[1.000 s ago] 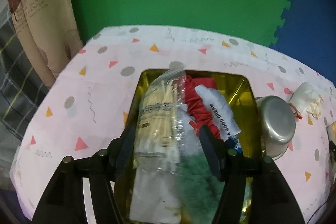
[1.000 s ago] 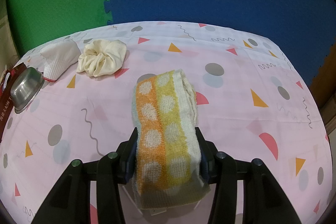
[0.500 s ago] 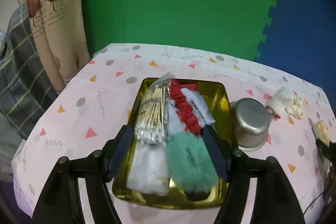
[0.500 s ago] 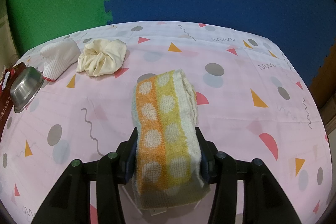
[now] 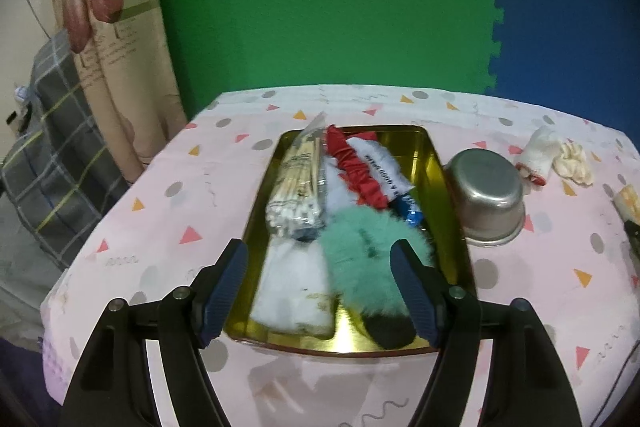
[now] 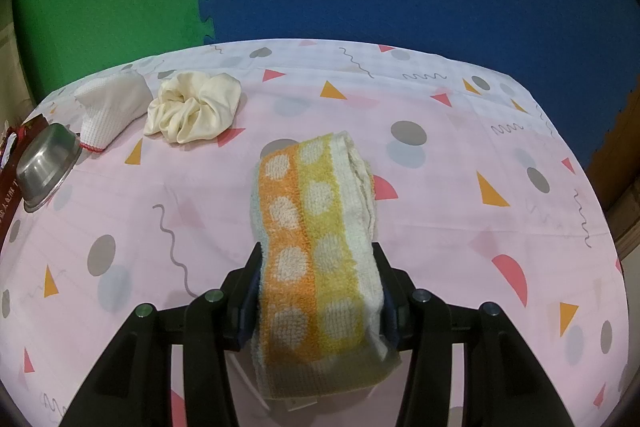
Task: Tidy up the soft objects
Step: 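Lower the swab pack into the tin box and open the left tool, then carry the striped towel with the right tool into the tin box, release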
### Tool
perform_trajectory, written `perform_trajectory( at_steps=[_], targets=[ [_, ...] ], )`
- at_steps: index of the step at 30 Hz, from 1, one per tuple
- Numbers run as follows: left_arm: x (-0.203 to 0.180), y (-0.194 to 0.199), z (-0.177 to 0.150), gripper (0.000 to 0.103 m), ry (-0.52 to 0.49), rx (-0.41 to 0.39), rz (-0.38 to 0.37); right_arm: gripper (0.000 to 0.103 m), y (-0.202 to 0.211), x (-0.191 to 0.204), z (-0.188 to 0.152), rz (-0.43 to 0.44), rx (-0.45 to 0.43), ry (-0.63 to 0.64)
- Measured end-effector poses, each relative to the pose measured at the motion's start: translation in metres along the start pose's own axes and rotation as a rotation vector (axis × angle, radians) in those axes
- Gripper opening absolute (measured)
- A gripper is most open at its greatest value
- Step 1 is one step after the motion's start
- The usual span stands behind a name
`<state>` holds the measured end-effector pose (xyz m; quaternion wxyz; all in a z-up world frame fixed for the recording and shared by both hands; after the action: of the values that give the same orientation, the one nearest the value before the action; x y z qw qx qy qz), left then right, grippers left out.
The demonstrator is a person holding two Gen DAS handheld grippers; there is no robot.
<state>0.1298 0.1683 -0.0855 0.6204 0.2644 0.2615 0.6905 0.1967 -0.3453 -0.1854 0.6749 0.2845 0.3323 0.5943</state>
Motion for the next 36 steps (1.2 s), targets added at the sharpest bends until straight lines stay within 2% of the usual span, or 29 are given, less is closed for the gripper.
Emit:
perform_trajectory(
  at_steps=[3,18,26,30,36],
  targets=[
    [0.007,0.005,-0.005,0.075,0.007,-0.018,0.028,0.05,0.001,-0.001,-0.001,-0.001,0.0,0.001],
    [0.041,0.001,-0.019,0.077,0.188,0.015,-0.009,0.05,0.004,-0.008,-0.005,-0.023,0.011,-0.009],
    [0.048,-0.001,-0.024,0.077,0.207,0.032,0.018,0.045,-0.001,0.007,0.002,-0.091,0.028,-0.016],
    [0.05,-0.001,-0.024,0.077,0.212,0.033,0.027,0.043,0.004,0.014,0.004,-0.081,0.038,-0.008],
    [0.046,-0.002,-0.026,0.077,0.186,0.04,0.035,0.043,0.024,0.042,0.015,-0.044,-0.001,0.027]
  ],
)
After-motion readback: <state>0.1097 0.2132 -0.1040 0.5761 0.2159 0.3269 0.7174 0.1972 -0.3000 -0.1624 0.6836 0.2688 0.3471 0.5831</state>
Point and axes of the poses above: each gripper's, at about its wrist camera, not at the fingertips, and y roughly against the way its jaws point, x to its left, z to its top, the point moved 10 cm from there along -y, roughly the way its jaws point, and after that the axes turned 9 degrees about -z, right-handed, at the moved point
